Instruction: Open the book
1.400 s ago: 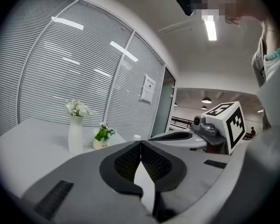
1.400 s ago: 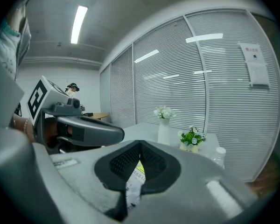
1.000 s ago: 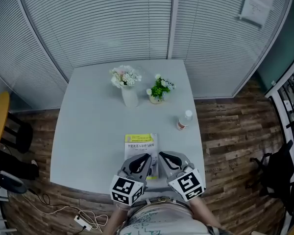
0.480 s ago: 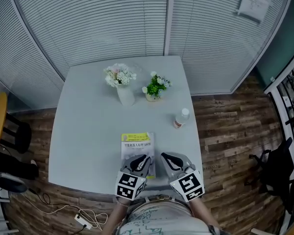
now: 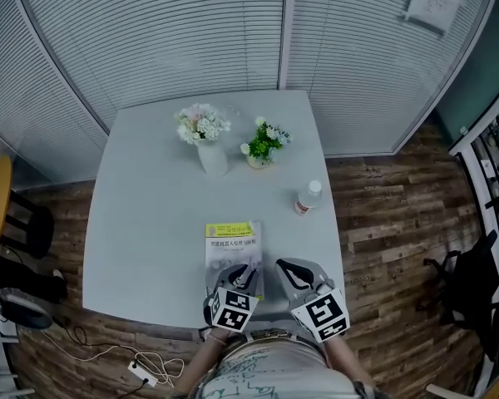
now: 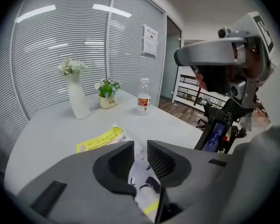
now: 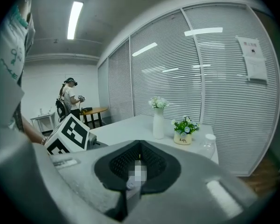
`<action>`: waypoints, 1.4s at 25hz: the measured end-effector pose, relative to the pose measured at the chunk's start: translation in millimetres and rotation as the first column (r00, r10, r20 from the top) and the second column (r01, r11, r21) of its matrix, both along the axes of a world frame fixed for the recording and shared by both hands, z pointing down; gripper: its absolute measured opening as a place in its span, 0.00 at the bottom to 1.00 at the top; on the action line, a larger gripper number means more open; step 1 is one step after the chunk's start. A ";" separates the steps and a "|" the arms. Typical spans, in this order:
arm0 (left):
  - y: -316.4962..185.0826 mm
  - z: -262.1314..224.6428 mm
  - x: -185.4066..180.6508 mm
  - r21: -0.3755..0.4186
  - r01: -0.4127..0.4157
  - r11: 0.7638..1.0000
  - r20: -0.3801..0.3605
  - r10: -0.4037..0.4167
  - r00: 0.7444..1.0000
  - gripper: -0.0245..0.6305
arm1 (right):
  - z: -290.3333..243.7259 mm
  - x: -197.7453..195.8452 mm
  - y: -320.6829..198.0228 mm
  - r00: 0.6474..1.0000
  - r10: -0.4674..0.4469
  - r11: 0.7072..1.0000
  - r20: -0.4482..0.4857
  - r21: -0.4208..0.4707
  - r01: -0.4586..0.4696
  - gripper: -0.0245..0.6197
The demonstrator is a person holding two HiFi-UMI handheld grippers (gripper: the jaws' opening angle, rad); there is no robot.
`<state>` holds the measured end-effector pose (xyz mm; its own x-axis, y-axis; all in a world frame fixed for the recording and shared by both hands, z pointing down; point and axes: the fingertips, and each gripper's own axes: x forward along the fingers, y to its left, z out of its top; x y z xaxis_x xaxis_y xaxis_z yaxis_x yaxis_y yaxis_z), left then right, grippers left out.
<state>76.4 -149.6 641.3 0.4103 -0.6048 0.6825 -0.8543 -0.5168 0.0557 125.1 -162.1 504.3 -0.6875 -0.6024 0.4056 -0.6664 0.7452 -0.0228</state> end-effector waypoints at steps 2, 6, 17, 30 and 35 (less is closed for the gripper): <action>2.0 10.5 2.4 -0.011 -0.018 1.000 0.037 0.018 0.999 0.17 | 2.0 1.6 1.7 1.000 -0.002 1.000 -0.005 0.001 0.002 0.04; 5.0 29.9 5.7 -0.031 -0.073 0.997 0.124 0.076 0.989 0.17 | 6.4 2.8 4.6 1.000 -0.005 1.000 -0.011 -0.013 0.005 0.04; -0.6 71.4 16.7 -0.132 -0.111 0.985 0.183 0.134 0.974 0.28 | 6.1 12.7 3.4 1.000 0.029 0.999 0.011 -0.018 -0.029 0.04; -2.7 100.2 19.2 -0.205 -0.135 0.969 0.238 0.183 0.954 0.33 | 19.0 20.1 7.2 1.000 0.008 0.999 -0.026 -0.045 -0.009 0.04; -1.8 90.7 18.0 -0.233 -0.107 0.966 0.166 0.148 0.975 0.29 | 21.8 23.2 11.4 0.999 0.018 0.998 -0.030 -0.056 -0.020 0.04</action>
<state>94.4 -151.5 732.0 0.3315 -0.3806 0.8633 -0.7884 -0.6143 0.0319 148.3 -150.7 526.1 -0.6633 -0.5908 0.4593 -0.6814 0.7306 -0.0442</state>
